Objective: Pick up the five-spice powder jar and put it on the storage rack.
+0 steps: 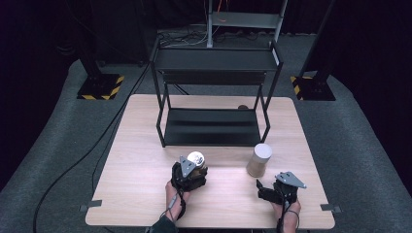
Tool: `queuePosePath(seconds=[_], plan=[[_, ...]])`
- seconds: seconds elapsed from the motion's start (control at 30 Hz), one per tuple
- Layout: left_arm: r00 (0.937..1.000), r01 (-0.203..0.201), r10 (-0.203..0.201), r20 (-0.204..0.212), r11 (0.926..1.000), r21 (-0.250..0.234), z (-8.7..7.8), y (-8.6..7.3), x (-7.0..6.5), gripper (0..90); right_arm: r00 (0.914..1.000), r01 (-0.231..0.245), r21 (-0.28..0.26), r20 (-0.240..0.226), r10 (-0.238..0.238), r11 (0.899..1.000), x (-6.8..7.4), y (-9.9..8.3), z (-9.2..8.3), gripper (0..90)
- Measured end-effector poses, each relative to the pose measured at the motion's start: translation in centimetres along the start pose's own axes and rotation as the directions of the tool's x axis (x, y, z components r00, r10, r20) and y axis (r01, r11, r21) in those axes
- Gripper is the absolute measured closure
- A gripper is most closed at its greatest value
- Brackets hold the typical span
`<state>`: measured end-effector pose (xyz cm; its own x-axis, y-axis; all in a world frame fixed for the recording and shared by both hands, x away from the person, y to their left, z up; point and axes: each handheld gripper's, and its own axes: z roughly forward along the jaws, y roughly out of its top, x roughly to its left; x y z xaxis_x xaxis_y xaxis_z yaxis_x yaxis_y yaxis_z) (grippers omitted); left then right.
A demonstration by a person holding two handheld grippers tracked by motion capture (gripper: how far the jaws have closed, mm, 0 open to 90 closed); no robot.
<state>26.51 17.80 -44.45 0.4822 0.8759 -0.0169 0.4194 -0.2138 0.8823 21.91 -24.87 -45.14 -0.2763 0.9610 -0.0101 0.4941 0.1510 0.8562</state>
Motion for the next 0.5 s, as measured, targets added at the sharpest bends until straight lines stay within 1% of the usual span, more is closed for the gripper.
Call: queuePosePath(seconds=[0.5], plan=[[1.0,0.0,0.0,-0.003,1.0,0.006,0.9,0.42,0.27,30.7,1.0,-0.001,-0.003,0.0,0.001,1.0,-0.01,-0.05,-0.01,2.1]])
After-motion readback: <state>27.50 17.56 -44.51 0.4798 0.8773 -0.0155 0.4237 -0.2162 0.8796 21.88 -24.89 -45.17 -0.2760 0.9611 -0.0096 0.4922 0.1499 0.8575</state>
